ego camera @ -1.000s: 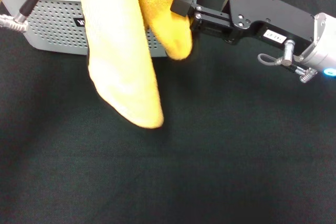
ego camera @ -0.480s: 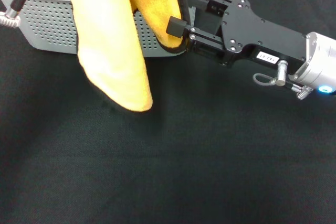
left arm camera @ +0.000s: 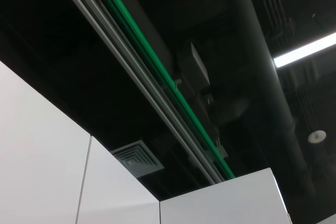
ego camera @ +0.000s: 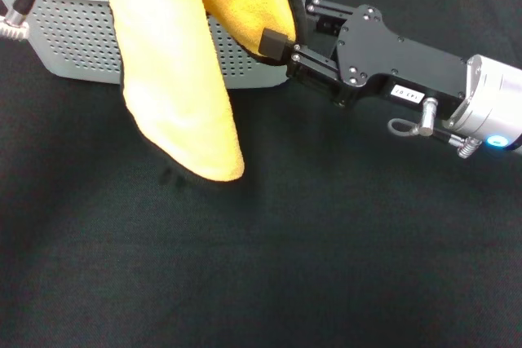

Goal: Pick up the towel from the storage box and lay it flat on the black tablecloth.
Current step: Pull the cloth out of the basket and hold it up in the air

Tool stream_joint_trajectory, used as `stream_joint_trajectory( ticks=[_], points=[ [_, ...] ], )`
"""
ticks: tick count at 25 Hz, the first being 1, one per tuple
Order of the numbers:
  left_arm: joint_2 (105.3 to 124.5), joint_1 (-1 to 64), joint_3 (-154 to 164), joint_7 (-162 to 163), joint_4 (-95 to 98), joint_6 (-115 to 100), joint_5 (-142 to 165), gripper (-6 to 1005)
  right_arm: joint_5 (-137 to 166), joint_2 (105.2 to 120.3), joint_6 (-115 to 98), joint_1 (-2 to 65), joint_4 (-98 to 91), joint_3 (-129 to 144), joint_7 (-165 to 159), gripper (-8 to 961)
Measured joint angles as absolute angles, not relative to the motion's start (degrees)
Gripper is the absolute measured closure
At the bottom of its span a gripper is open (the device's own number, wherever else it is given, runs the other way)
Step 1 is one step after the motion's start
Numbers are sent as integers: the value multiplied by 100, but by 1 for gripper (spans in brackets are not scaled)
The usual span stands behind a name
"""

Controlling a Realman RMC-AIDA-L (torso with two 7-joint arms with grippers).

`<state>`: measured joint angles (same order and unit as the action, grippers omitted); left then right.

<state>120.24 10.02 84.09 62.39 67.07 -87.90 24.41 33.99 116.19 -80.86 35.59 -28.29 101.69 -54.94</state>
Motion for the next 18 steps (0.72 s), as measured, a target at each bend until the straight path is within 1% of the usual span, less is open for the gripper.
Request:
stream_joint_trajectory(
  ticks=[18],
  points=[
    [12023,982,8421,6184,6701,-8807,2362,983,3389,11619,-7883,3562,-2889,10439,-5745,646]
  ],
)
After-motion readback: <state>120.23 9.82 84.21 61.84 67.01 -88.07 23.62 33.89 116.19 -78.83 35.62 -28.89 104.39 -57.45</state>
